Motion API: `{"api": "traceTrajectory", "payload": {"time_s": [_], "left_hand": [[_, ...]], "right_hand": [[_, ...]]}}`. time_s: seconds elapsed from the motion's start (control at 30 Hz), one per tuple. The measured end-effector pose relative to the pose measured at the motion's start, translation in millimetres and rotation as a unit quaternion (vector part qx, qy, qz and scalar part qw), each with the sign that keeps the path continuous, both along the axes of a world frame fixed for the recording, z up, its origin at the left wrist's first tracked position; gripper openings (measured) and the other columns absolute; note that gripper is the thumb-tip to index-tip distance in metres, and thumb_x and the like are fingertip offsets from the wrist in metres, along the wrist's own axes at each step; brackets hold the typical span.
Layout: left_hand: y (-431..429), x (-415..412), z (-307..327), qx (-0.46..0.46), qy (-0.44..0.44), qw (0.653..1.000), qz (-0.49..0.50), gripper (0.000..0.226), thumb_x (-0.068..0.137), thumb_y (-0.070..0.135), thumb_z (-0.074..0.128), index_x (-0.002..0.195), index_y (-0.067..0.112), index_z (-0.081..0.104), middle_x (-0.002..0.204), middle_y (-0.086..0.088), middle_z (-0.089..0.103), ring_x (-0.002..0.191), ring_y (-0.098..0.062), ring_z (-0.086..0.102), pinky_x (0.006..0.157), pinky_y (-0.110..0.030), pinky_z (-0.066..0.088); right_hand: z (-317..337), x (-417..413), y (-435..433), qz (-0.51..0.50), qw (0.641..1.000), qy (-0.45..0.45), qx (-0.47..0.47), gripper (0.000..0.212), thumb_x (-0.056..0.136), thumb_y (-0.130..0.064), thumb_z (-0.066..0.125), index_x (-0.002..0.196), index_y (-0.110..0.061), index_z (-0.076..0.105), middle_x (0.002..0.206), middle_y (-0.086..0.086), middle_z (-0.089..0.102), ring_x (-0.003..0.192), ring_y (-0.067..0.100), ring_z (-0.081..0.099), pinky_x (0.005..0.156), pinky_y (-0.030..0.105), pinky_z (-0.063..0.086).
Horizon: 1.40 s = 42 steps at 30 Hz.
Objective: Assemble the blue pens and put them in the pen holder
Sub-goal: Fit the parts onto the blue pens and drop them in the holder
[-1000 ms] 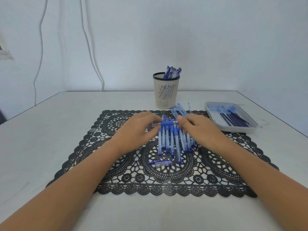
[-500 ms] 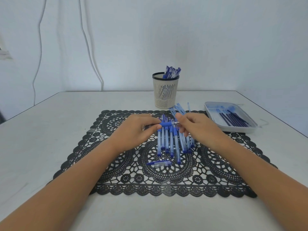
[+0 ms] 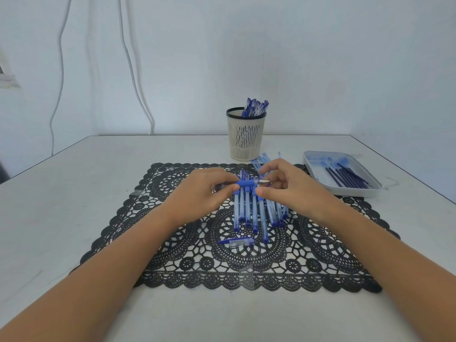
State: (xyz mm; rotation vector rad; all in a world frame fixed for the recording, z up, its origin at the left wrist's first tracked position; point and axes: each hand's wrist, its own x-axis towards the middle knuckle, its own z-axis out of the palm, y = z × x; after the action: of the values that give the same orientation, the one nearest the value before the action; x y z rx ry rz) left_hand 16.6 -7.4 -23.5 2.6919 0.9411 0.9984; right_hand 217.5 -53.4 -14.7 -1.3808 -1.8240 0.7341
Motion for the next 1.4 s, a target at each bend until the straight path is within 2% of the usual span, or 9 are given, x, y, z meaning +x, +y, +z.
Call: {"api": "traceTrajectory", "payload": {"time_s": [0.1,0.17,0.33,0.5,0.7,0.83,1.03,1.3,1.4], "left_hand": [[0,0,1,0.003,0.001,1.000,0.002,0.024,0.088,0.027,0.055,0.102,0.014,0.069,0.078,0.028,0.052,0.075,0.009,0.053,0.068,-0.003,0.037],[0,0,0,0.001,0.007,1.000,0.002,0.021,0.089,0.024,0.058,0.104,0.014,0.069,0.078,0.028,0.052,0.075,0.010,0.053,0.068,-0.003,0.036],[3,-2,-2,-0.019,0.011,1.000,0.022,0.019,0.089,0.023,0.059,0.103,0.015,0.069,0.076,0.027,0.053,0.072,0.007,0.053,0.067,-0.005,0.036],[7,-9,-4,-0.059,-0.004,0.997,0.045,0.016,0.090,0.022,0.057,0.101,0.016,0.068,0.078,0.024,0.057,0.073,0.005,0.055,0.067,-0.006,0.040],[12,-13,-8,-0.062,-0.004,0.995,0.077,0.016,0.090,0.025,0.057,0.100,0.018,0.068,0.080,0.017,0.060,0.077,-0.003,0.056,0.068,-0.015,0.041],[13,-14,-10,-0.052,0.000,0.995,0.083,0.018,0.090,0.025,0.057,0.101,0.017,0.068,0.081,0.017,0.059,0.077,-0.002,0.055,0.070,-0.012,0.039],[13,-12,-11,-0.040,0.017,0.996,0.082,0.018,0.090,0.025,0.057,0.102,0.016,0.068,0.082,0.014,0.060,0.076,-0.004,0.055,0.069,-0.009,0.038],[10,-10,-10,-0.028,0.011,0.997,0.070,0.018,0.089,0.023,0.059,0.101,0.013,0.068,0.083,0.011,0.063,0.074,-0.002,0.055,0.069,-0.005,0.037],[9,-10,-9,-0.030,0.003,0.998,0.062,0.018,0.089,0.021,0.059,0.101,0.012,0.068,0.083,0.012,0.062,0.073,0.000,0.054,0.068,-0.005,0.037]], "right_hand": [[0,-4,-1,-0.035,0.999,-0.034,0.016,0.026,0.089,-0.050,0.046,0.091,-0.025,0.055,0.080,-0.007,0.062,0.070,0.011,0.056,0.065,0.021,0.043],[-1,-4,1,-0.050,0.998,-0.026,0.019,0.035,0.094,-0.044,0.039,0.079,-0.020,0.059,0.068,-0.008,0.061,0.061,0.010,0.053,0.062,0.021,0.043],[-2,1,5,-0.029,0.999,0.034,0.017,0.006,0.090,-0.019,0.058,0.085,-0.021,0.062,0.076,-0.005,0.065,0.067,0.001,0.058,0.061,0.008,0.044],[-3,5,7,-0.069,0.994,0.078,0.045,0.015,0.085,-0.014,0.064,0.083,-0.028,0.060,0.085,-0.003,0.063,0.077,0.008,0.057,0.068,0.013,0.045],[7,-12,-10,0.043,0.997,-0.056,0.028,0.014,0.086,-0.019,0.063,0.092,-0.031,0.066,0.084,-0.014,0.066,0.078,-0.005,0.060,0.072,0.004,0.045],[3,-26,-20,0.107,0.980,-0.161,0.055,0.016,0.089,-0.020,0.059,0.100,-0.026,0.068,0.083,-0.020,0.060,0.074,-0.012,0.054,0.071,0.001,0.040],[5,-28,-22,0.160,0.953,-0.254,0.048,0.016,0.087,-0.015,0.059,0.098,-0.024,0.067,0.086,-0.016,0.055,0.077,-0.001,0.054,0.071,0.008,0.042],[6,-27,-22,0.174,0.948,-0.264,0.036,0.014,0.086,-0.020,0.062,0.098,-0.026,0.065,0.084,-0.018,0.056,0.073,-0.004,0.052,0.070,0.005,0.040],[7,-23,-22,0.165,0.962,-0.215,0.044,0.015,0.086,-0.021,0.062,0.099,-0.028,0.065,0.083,-0.014,0.059,0.071,0.000,0.054,0.068,0.008,0.042]]}}
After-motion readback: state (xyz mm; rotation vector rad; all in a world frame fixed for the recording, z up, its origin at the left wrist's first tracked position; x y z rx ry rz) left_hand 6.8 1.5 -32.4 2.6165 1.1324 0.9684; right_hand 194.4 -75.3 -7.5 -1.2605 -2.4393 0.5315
